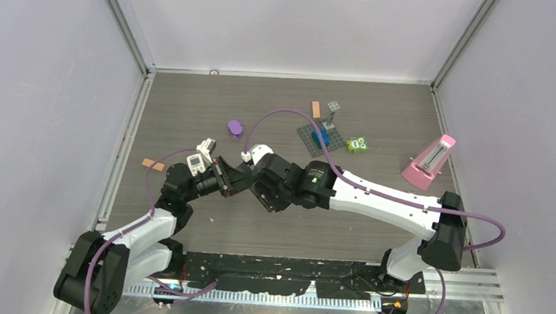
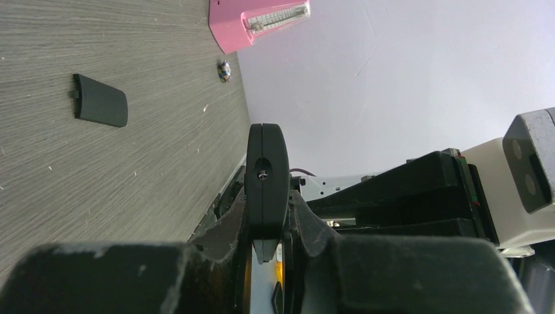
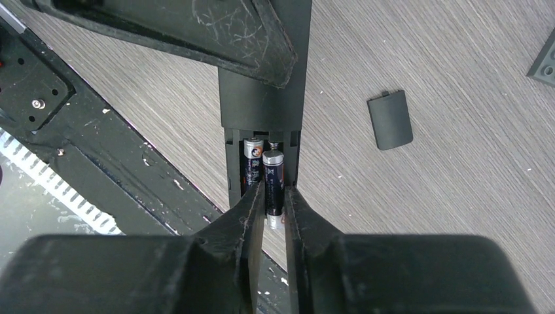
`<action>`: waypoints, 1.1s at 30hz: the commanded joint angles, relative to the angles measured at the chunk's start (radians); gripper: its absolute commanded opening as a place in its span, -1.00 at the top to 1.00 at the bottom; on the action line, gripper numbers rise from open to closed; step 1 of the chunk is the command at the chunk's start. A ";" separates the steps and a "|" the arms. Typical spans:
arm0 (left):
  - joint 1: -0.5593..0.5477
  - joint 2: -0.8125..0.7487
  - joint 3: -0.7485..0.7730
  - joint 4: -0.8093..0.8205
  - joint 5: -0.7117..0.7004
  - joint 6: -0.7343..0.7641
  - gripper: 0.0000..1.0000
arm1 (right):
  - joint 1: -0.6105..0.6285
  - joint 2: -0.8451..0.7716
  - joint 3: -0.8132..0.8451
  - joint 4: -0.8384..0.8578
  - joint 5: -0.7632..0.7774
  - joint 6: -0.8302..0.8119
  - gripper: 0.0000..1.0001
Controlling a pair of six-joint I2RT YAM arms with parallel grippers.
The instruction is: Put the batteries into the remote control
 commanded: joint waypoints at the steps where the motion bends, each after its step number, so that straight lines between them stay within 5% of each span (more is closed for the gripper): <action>1: -0.006 0.000 0.017 0.102 0.026 -0.019 1.00 | 0.005 0.010 0.045 0.007 -0.004 0.000 0.50; 14: -0.006 0.030 0.012 0.103 0.007 -0.026 1.00 | -0.009 -0.033 0.106 -0.016 0.006 0.056 0.29; 19: -0.006 0.028 0.007 0.119 -0.037 -0.082 1.00 | -0.063 -0.123 0.066 0.008 0.029 0.135 -0.01; 26: -0.006 -0.039 0.035 0.103 -0.109 -0.250 1.00 | -0.135 -0.386 -0.187 0.252 0.046 0.349 -0.40; 33: -0.006 -0.187 0.107 -0.093 -0.205 -0.317 1.00 | -0.148 -0.546 -0.362 0.523 0.090 0.487 -0.67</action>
